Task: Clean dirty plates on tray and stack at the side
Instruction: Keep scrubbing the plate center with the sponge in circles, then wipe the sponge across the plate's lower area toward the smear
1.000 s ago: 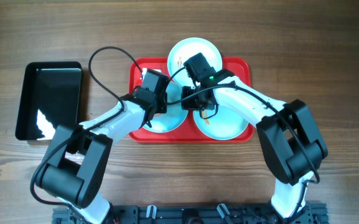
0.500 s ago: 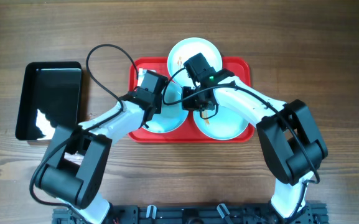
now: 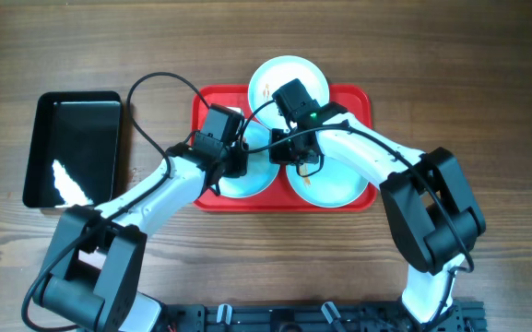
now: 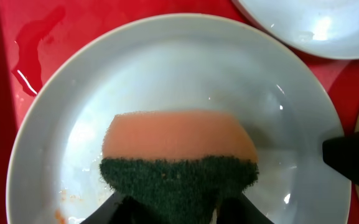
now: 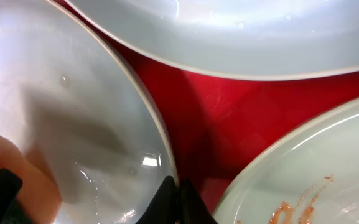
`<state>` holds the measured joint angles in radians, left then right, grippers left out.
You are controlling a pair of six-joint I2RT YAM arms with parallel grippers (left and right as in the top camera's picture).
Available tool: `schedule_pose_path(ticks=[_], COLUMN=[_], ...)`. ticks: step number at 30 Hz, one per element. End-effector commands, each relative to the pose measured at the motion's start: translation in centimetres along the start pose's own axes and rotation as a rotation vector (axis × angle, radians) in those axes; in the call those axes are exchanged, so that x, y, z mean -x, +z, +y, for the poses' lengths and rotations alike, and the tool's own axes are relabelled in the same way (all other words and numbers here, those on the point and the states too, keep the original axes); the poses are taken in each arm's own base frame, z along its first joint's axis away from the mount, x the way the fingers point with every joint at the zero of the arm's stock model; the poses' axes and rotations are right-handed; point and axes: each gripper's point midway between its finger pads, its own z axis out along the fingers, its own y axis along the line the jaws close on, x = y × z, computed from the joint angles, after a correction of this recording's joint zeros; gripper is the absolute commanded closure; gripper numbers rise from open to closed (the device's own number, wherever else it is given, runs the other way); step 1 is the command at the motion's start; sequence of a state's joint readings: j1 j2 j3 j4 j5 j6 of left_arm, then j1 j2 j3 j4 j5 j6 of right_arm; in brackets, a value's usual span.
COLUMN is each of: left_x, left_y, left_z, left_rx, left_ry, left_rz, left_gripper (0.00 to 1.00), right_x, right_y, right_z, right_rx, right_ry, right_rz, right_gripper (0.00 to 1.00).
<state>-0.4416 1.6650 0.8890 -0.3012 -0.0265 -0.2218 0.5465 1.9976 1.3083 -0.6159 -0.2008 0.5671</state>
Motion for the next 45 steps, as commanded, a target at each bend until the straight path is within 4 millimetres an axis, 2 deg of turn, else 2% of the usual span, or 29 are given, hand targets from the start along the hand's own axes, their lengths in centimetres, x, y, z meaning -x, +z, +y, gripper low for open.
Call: schedule_pose_path(ticks=[1,4,9,11,16,22,26,35,45], left_x=[-0.2,-0.1,0.2,0.2,1.0,1.3,0.8,-1.3,-0.6], left_y=[-0.4,-0.4,-0.4,-0.5,-1.4,-2.0,-1.5,0.4,0.7], left_z=[-0.4,0.0,0.8,0.7,0.5,0.4,0.6,1.3,1.2], left_rx=[-0.026,-0.004,0.042,0.041,0.032,0.027,0.034,0.065,0.06], left_ry=[0.006,0.007,0.007,0.006,0.005,0.004,0.005,0.01,0.007], left_rz=[0.004,-0.002,-0.017,-0.021,-0.051,-0.069,-0.045,0.042,0.011], left_gripper=[0.67,0.66,0.5,0.48,0.48,0.55,0.58,0.57,0.59], right_x=[0.1,0.0,0.0,0.0,0.0,0.0,0.0,-0.1,-0.2], right_y=[0.7,0.7,0.7,0.7,0.7,0.7,0.7,0.7,0.7], right_z=[-1.0,-1.0,-1.0,-1.0,-1.0,-1.0,-1.0,-1.1,-1.2], right_rx=[-0.041,-0.041,-0.041,-0.041,-0.041,-0.041,-0.041,-0.044,-0.047], right_ry=[-0.003,-0.004,-0.004,-0.004,-0.005,-0.004,-0.004,-0.003,-0.003], right_rz=[0.007,0.007,0.008,0.008,0.008,0.007,0.008,0.013,0.017], right_gripper=[0.96,0.96,0.96,0.96,0.96,0.95,0.96,0.96,0.96])
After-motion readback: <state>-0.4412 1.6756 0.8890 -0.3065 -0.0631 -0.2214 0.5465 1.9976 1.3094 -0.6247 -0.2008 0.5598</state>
